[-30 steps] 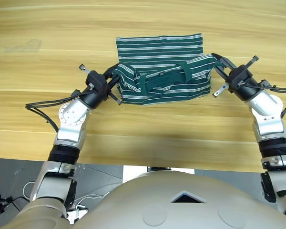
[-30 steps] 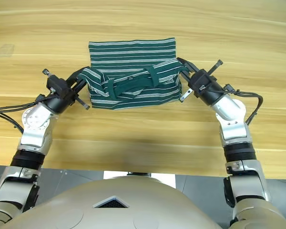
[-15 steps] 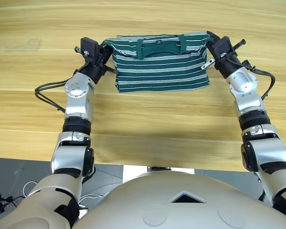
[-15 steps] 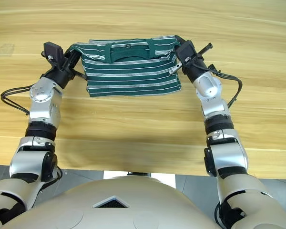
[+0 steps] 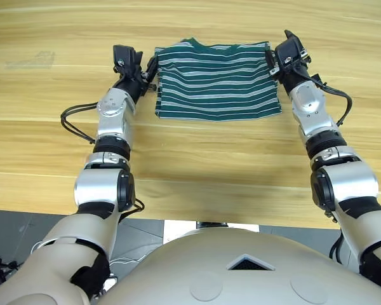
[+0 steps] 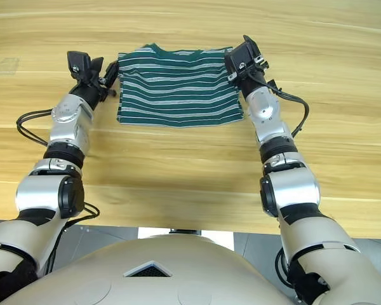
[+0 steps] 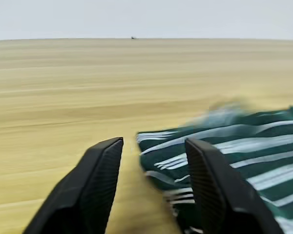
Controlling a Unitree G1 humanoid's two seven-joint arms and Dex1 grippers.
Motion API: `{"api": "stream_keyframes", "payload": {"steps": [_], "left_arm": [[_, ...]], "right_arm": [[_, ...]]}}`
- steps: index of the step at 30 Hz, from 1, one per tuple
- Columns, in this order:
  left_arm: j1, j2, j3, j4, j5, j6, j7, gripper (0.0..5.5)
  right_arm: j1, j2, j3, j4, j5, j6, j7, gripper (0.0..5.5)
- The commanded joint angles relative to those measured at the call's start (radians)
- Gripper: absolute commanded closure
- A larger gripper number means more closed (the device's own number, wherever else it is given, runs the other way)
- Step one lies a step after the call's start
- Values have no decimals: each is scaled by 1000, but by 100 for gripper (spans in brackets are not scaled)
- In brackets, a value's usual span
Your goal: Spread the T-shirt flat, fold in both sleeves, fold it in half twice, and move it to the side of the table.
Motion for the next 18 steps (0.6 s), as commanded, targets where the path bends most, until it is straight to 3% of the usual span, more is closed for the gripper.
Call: {"api": "stream_keyframes", "payload": {"steps": [1,5,7,14,18], "left_arm": [[-67,40,105,93,-37,37,123,247],[-11,72,264,56,-156,-19,100,182],[79,42,268,-60,-172,-89,12,153],[367,-37,14,-565,-31,-214,-193,153],[293,19,-101,-587,41,-144,-322,153]], "right_arm": [[-69,-14,-121,98,95,138,-69,210],[19,-3,-144,34,115,56,-42,187],[125,24,-89,-96,80,-48,-7,187],[278,112,-21,-466,18,22,-58,187],[325,122,-32,-608,34,92,-48,187]]}}
